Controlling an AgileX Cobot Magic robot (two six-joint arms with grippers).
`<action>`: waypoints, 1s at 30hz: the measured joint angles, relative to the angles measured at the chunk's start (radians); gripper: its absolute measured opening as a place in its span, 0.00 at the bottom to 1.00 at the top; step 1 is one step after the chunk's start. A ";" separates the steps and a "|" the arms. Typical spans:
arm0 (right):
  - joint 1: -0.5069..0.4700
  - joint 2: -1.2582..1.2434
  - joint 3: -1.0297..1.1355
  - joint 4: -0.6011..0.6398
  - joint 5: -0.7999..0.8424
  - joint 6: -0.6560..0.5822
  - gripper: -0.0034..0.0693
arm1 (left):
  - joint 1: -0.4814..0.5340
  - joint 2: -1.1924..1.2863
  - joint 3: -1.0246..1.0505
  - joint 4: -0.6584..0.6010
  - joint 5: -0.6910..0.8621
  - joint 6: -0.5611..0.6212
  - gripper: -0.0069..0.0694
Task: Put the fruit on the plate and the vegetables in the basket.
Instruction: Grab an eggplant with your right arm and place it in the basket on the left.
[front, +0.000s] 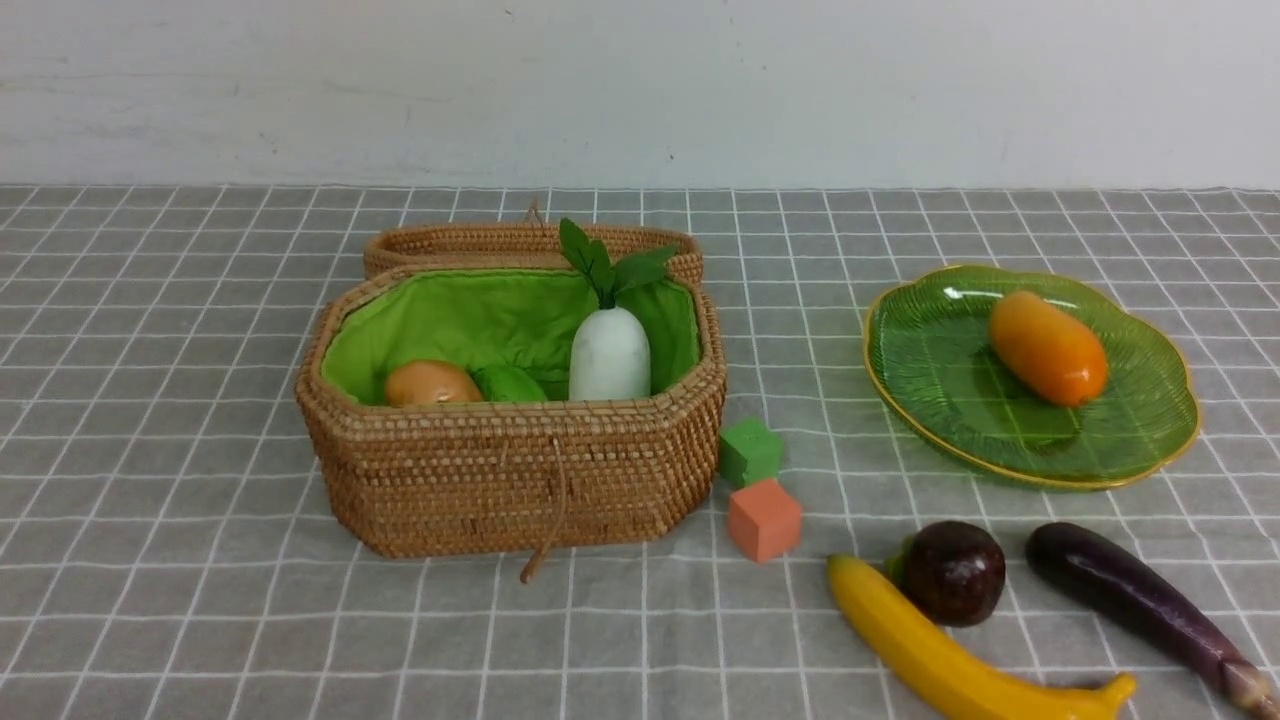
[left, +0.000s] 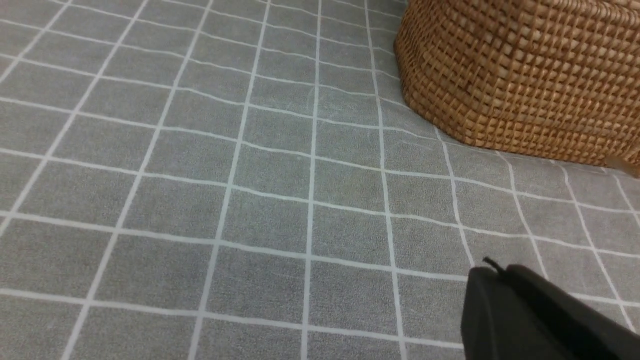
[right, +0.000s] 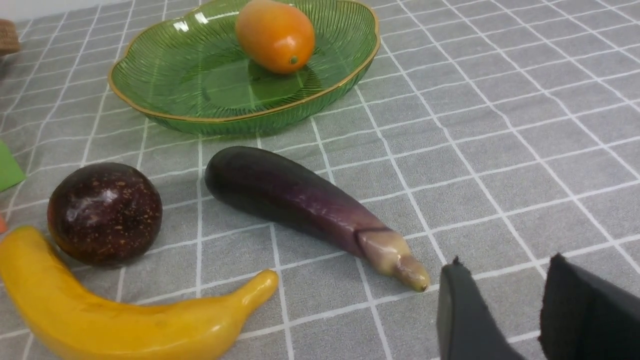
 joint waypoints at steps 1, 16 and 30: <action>0.000 0.000 0.000 0.000 0.000 0.000 0.38 | 0.000 0.000 0.000 0.009 0.000 0.000 0.10; 0.000 0.000 0.008 0.000 -0.049 0.000 0.38 | 0.000 0.000 0.000 0.108 -0.001 0.000 0.12; 0.000 0.000 0.010 0.004 -0.654 0.046 0.38 | 0.000 0.000 0.000 0.109 -0.002 0.000 0.13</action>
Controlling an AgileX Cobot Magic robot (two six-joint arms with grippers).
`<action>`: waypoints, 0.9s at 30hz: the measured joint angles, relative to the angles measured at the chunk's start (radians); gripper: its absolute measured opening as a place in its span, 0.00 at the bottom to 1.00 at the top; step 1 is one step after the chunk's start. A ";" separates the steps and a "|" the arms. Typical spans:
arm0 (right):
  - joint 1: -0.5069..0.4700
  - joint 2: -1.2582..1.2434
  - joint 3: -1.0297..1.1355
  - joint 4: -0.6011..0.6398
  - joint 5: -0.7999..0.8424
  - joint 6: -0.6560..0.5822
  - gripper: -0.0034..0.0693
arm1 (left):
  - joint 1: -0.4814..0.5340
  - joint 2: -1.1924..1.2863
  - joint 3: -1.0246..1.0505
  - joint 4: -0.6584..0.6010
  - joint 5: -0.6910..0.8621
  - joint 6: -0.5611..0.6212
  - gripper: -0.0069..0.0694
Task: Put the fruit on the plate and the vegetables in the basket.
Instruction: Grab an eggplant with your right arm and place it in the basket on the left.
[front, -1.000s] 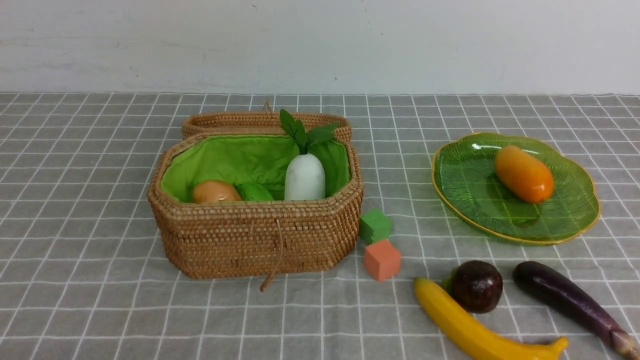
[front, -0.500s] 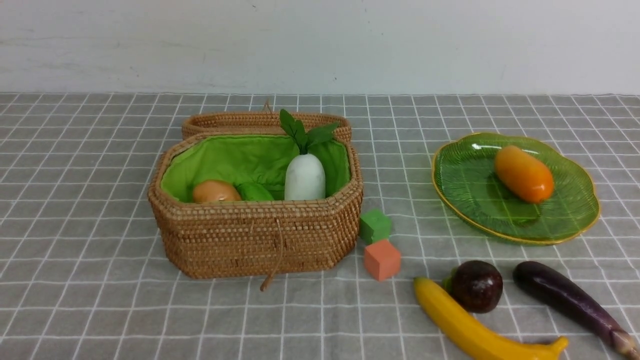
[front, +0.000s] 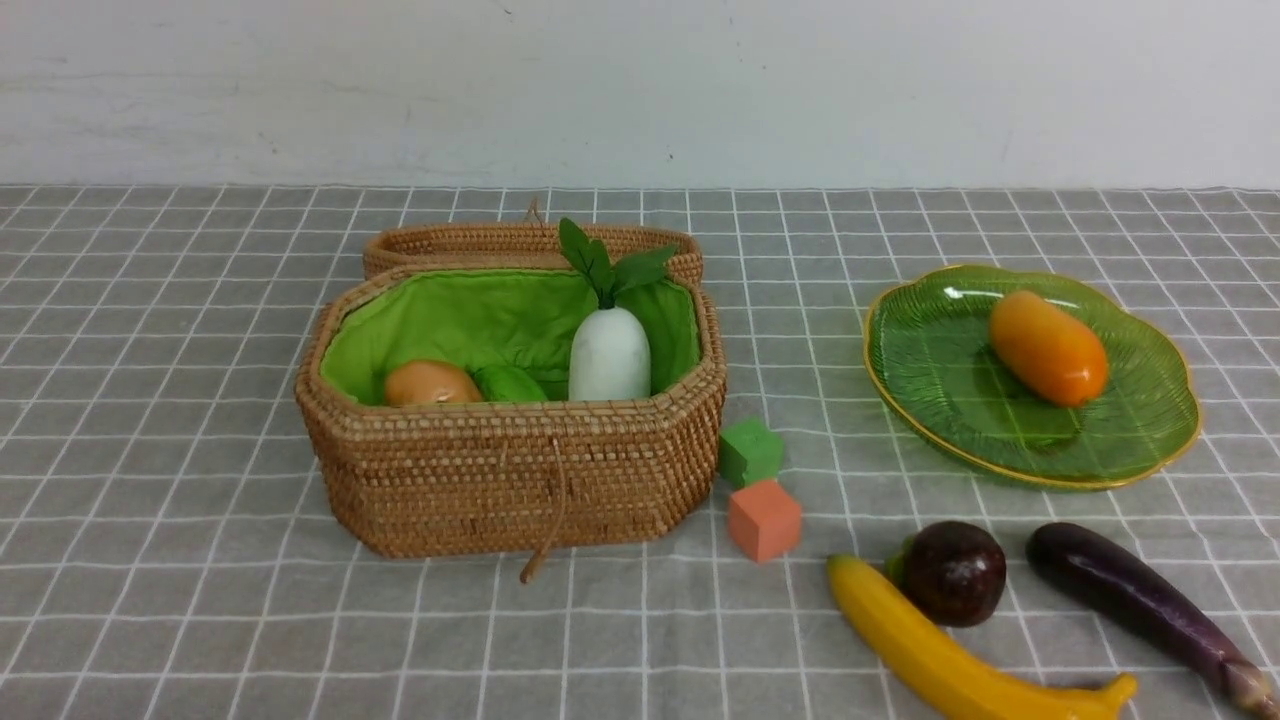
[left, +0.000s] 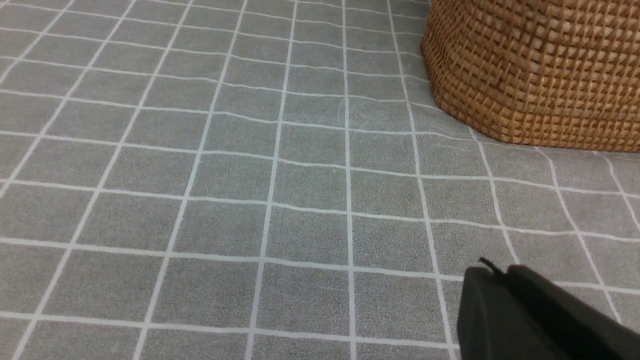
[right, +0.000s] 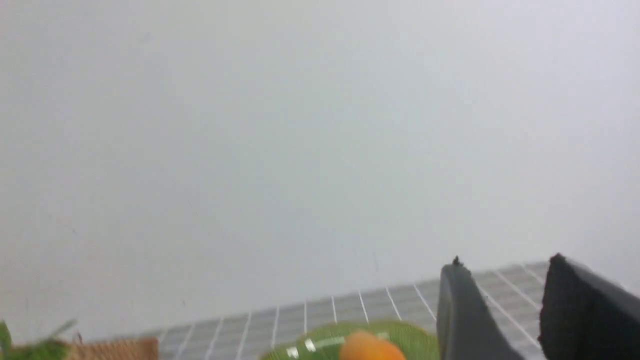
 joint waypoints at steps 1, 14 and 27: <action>0.000 0.000 -0.028 -0.001 -0.018 0.063 0.38 | 0.000 0.000 0.000 0.000 0.000 0.000 0.13; 0.001 0.401 -0.747 -0.139 0.858 0.236 0.38 | 0.000 0.000 0.000 0.000 0.000 0.000 0.14; 0.153 0.886 -0.769 0.002 1.082 -0.067 0.42 | 0.000 0.000 0.000 0.000 0.000 0.000 0.15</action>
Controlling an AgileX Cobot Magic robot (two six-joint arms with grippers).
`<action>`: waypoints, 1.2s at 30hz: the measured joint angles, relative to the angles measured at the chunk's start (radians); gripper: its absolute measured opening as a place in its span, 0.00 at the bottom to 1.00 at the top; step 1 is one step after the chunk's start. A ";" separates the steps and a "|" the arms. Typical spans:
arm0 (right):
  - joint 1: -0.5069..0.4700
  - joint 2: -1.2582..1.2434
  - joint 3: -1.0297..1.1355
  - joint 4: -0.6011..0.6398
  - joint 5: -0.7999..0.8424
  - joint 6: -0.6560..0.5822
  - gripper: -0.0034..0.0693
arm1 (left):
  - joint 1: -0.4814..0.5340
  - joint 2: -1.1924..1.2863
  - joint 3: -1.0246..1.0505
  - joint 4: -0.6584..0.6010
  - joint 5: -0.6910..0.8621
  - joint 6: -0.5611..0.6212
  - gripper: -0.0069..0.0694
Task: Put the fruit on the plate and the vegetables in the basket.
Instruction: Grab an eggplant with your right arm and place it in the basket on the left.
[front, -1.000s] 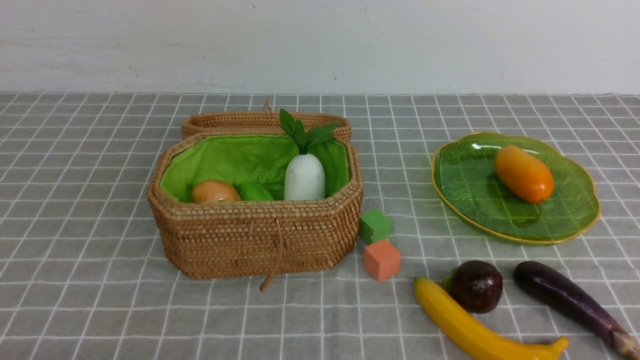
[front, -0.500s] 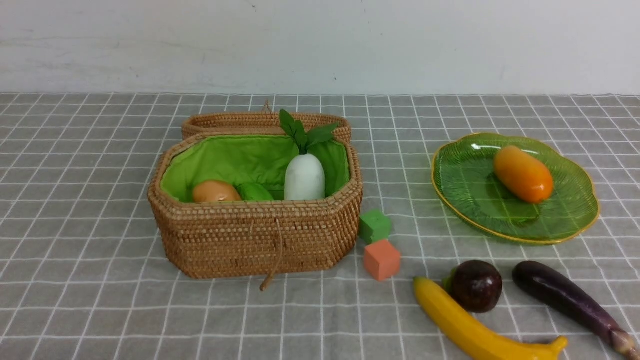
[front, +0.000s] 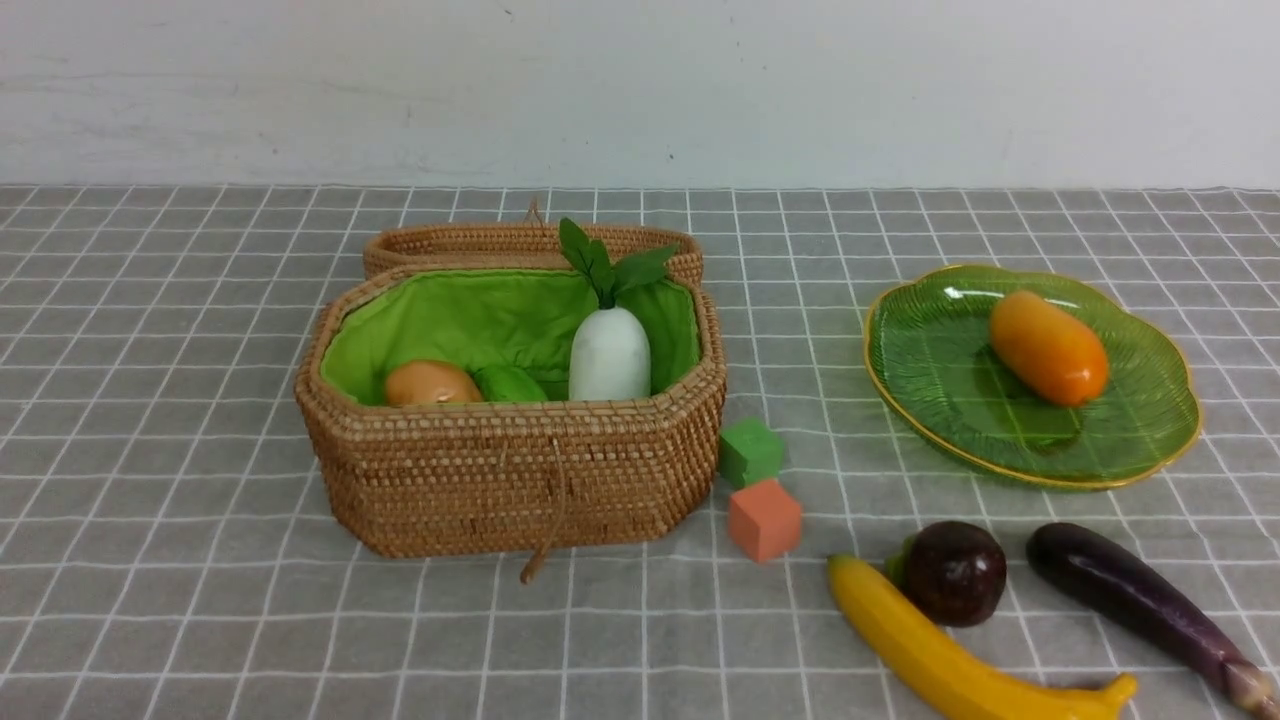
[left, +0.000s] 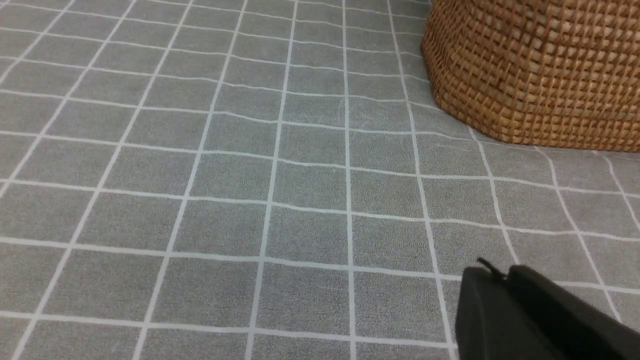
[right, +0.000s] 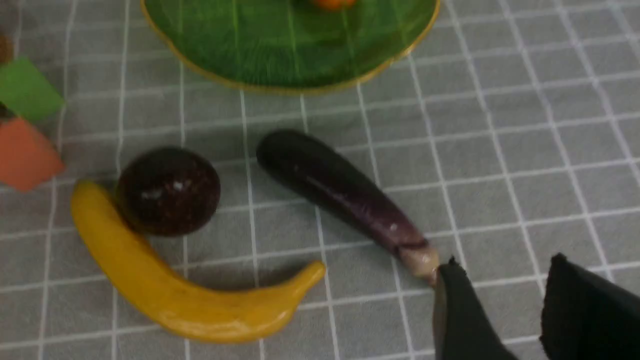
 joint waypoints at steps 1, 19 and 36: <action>0.000 0.043 0.000 0.002 -0.007 0.000 0.44 | 0.000 0.000 0.000 0.000 0.000 0.000 0.15; 0.005 0.772 -0.235 0.073 -0.038 -0.344 0.83 | 0.000 0.000 0.000 0.000 0.000 0.000 0.18; 0.005 0.769 -0.245 0.078 0.046 -0.379 0.46 | 0.000 0.000 0.000 0.000 0.000 -0.001 0.19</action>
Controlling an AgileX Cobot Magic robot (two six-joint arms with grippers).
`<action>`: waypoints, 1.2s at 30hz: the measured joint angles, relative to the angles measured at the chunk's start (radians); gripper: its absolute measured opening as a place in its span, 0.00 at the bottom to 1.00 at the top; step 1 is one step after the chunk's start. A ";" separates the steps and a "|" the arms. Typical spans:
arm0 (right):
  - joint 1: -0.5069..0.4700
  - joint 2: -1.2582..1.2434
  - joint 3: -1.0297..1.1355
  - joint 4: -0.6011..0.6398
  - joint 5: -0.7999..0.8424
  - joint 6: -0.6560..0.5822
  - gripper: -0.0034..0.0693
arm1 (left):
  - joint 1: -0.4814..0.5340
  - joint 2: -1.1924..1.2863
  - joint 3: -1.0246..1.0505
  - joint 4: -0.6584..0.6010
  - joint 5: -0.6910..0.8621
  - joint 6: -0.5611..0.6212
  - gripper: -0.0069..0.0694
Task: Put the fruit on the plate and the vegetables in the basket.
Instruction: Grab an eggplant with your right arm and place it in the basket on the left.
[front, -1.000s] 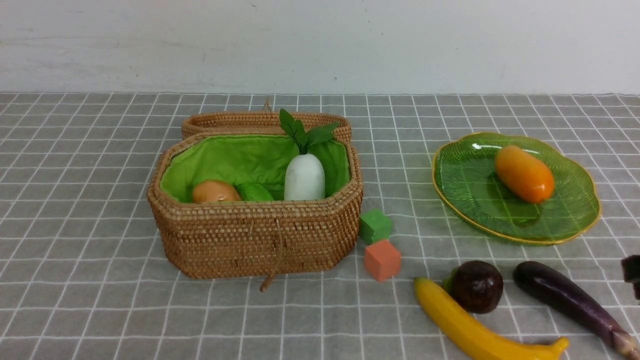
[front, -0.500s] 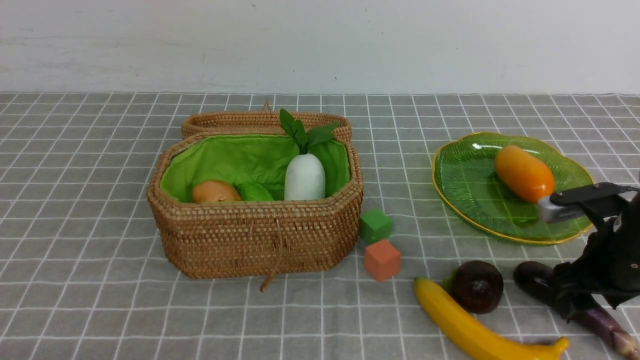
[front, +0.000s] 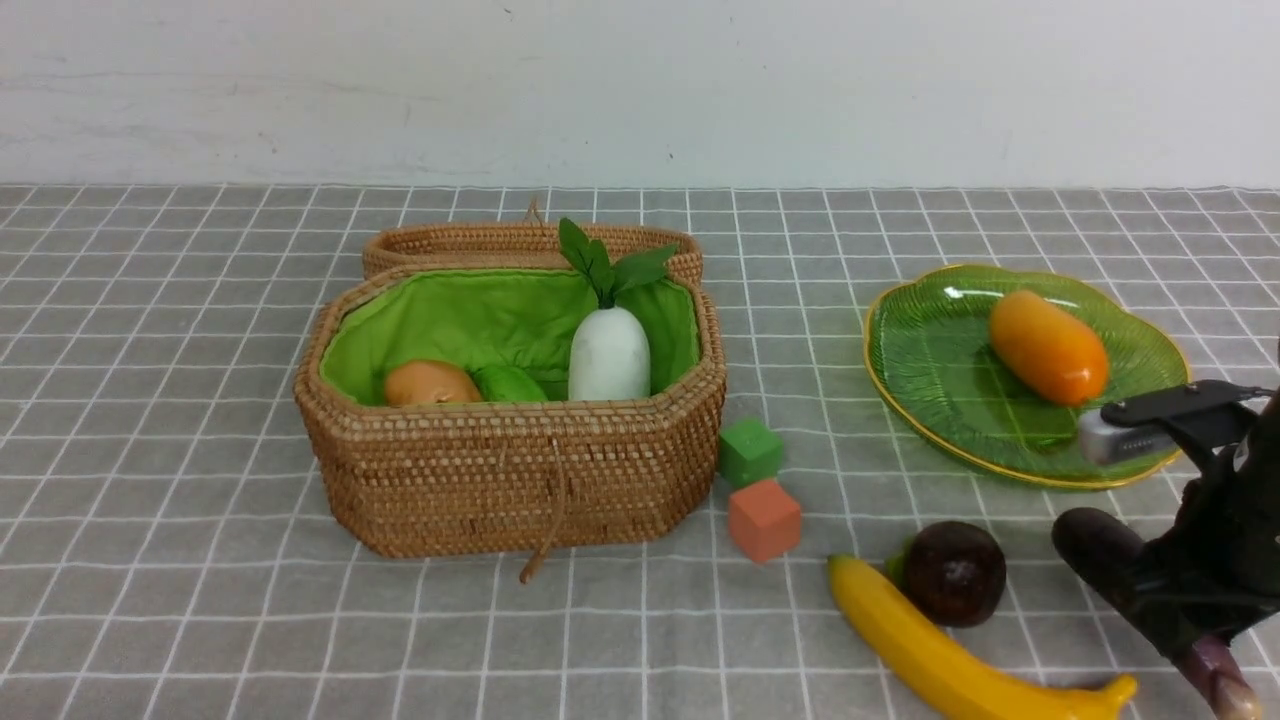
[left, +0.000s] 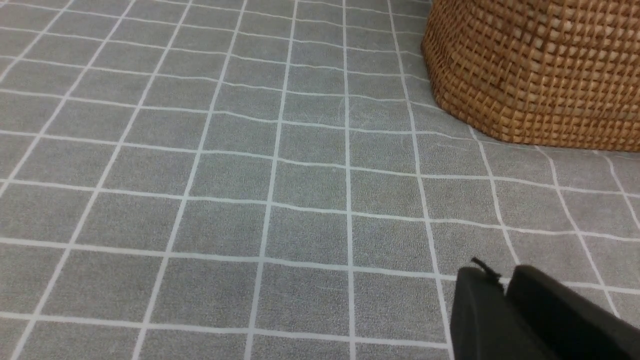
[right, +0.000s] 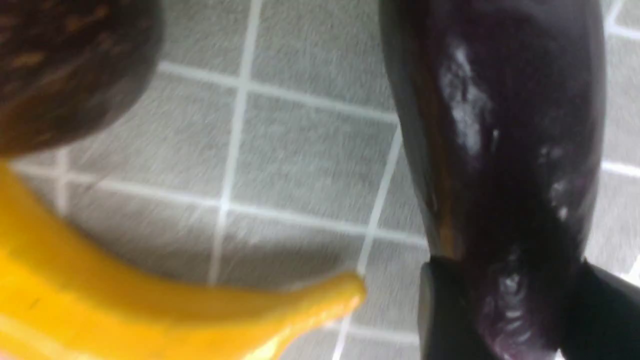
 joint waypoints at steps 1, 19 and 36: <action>0.000 -0.026 -0.005 0.020 0.022 0.000 0.46 | 0.000 0.000 0.000 0.000 0.000 0.000 0.19; 0.440 -0.072 -0.491 0.337 0.060 -0.326 0.46 | 0.000 0.000 0.000 0.002 0.001 0.000 0.22; 0.522 0.491 -1.030 0.417 -0.061 -0.359 0.46 | 0.000 0.000 0.000 0.002 0.001 0.000 0.24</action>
